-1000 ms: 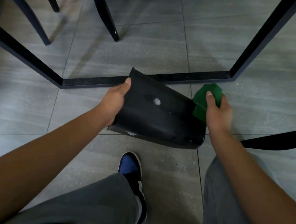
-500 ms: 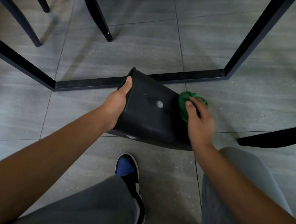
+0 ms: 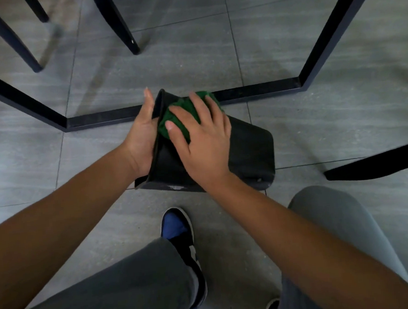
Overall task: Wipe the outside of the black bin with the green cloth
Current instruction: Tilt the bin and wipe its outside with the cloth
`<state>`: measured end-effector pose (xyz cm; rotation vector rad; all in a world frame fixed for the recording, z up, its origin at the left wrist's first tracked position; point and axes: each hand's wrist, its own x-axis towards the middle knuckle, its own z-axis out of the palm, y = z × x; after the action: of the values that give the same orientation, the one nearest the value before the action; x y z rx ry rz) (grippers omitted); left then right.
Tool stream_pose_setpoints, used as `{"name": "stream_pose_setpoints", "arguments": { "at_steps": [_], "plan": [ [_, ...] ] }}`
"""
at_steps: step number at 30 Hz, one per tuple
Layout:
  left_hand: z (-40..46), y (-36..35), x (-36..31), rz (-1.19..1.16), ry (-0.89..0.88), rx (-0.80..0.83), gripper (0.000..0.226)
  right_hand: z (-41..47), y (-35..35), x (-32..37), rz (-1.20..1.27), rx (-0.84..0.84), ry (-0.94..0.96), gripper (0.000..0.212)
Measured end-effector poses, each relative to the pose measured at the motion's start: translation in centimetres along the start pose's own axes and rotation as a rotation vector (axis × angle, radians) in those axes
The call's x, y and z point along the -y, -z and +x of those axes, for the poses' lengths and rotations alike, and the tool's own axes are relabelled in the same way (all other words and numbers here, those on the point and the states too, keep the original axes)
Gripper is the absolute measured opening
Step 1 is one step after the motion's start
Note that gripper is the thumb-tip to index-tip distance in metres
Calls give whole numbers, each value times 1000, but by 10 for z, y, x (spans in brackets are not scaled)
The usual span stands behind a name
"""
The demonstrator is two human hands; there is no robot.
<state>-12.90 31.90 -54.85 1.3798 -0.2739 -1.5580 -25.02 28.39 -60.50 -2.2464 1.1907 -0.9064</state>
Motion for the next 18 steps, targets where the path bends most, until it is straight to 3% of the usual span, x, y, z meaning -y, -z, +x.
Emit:
{"name": "stream_pose_setpoints", "arguments": {
  "at_steps": [3,7,14,18],
  "plan": [
    [-1,-2,-1,83,-30,-32,81,23,-8,-3,-7,-25,-1,46],
    [-6,-10,0,191,-87,-225,57,46,-15,-10,-37,35,-85,51],
    [-15,-11,4,147,-18,-394,49,41,-3,-98,-95,87,-414,51],
    [-16,-18,10,129,-40,-396,43,12,14,-150,-76,-5,-571,51]
  ]
}}
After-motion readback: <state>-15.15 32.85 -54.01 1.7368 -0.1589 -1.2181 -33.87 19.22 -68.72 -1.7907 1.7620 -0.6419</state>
